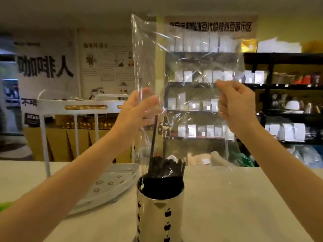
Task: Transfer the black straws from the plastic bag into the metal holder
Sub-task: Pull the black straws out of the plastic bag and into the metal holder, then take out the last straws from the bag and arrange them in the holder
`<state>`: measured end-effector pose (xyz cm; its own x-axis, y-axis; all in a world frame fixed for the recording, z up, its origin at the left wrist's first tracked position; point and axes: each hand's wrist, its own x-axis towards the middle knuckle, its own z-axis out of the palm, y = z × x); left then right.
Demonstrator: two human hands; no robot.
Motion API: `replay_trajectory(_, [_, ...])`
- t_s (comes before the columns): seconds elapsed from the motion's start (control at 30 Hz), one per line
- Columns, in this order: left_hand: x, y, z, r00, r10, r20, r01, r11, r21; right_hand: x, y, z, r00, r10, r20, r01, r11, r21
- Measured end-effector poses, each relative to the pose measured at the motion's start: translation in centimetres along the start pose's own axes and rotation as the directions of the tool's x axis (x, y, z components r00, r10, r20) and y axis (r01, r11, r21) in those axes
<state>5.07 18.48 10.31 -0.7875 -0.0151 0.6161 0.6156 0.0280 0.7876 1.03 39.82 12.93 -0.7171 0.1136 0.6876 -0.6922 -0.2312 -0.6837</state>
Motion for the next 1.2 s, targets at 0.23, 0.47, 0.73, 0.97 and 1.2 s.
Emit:
replay_trajectory(0.23, [1.0,0.9,-1.3,1.000,0.004,-0.029,-0.004,1.000,-0.013,0.5,-0.3,0.3,0.999,-0.013,-0.044,0.015,0.998,0.063])
replay_trajectory(0.47, [1.8,1.0,-0.8,1.000,-0.003,0.003,0.003,0.996,0.085,2.4,-1.5,0.1,0.988,-0.085,-0.132,0.094,0.994,0.063])
replay_trajectory(0.73, [3.6,0.8,2.9,1.000,0.015,0.010,-0.017,0.991,0.130,6.1,-4.8,-4.4,0.887,-0.241,-0.394,0.209,0.970,-0.123])
replay_trajectory(0.97, [1.5,1.0,9.7,0.980,-0.142,0.138,0.138,0.990,0.041,5.9,-6.5,-11.6,0.893,-0.001,-0.450,-0.066,0.989,-0.134])
replay_trajectory(1.2, [-4.8,-1.0,15.7,0.924,-0.261,0.280,0.240,0.965,0.107,0.9,-4.1,-20.0,0.796,0.323,-0.513,-0.542,0.757,-0.364])
